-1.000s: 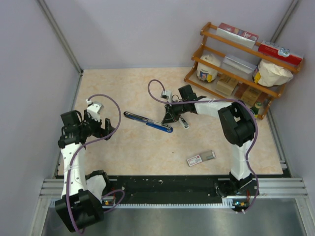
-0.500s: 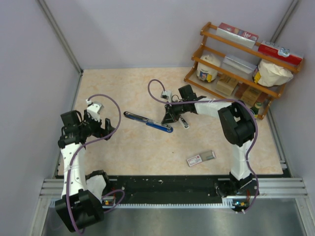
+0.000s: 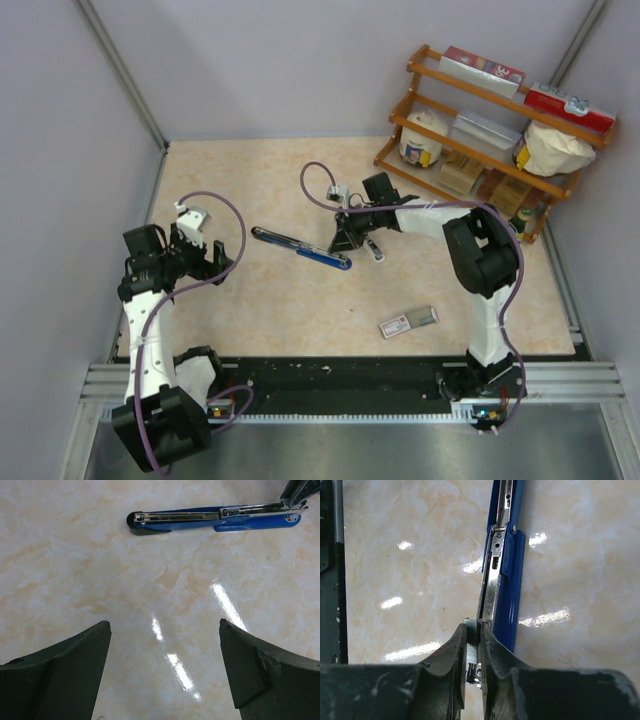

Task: Load the staples into the stapler
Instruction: Install the staple into the stapler.

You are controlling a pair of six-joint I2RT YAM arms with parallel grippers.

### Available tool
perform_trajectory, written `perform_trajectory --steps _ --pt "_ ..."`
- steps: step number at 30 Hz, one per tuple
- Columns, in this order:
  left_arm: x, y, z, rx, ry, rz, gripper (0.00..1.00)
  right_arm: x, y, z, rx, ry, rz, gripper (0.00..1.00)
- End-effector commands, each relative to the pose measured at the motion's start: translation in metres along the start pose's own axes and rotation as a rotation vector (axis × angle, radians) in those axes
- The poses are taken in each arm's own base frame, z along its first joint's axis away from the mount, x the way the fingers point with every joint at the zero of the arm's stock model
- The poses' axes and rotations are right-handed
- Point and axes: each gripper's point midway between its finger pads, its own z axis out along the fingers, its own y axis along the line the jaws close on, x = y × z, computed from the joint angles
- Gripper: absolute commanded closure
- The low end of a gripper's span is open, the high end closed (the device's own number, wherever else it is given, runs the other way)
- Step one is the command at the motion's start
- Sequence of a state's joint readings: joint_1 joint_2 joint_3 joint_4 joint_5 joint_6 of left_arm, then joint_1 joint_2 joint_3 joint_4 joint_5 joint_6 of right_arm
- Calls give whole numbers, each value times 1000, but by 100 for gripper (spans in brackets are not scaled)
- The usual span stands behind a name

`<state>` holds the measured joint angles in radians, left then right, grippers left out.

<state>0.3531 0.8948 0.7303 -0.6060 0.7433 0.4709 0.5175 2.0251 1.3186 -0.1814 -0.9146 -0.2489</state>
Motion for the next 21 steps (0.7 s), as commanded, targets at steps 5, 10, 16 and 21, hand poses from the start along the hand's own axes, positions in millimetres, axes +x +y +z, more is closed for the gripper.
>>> perform_trajectory --steps 5,10,16,21 --pt "-4 2 -1 -3 -23 19 7 -19 -1 -2 -27 -35 -53 92" --pt "-4 2 -1 -3 -23 19 7 -19 -1 -2 -28 -34 -50 92" --pt "-4 1 -1 -2 -22 20 7 -17 -2 -1 -27 -30 -46 92" --pt "-4 2 -1 -3 -24 22 7 -17 -3 -1 -21 -30 -45 92"
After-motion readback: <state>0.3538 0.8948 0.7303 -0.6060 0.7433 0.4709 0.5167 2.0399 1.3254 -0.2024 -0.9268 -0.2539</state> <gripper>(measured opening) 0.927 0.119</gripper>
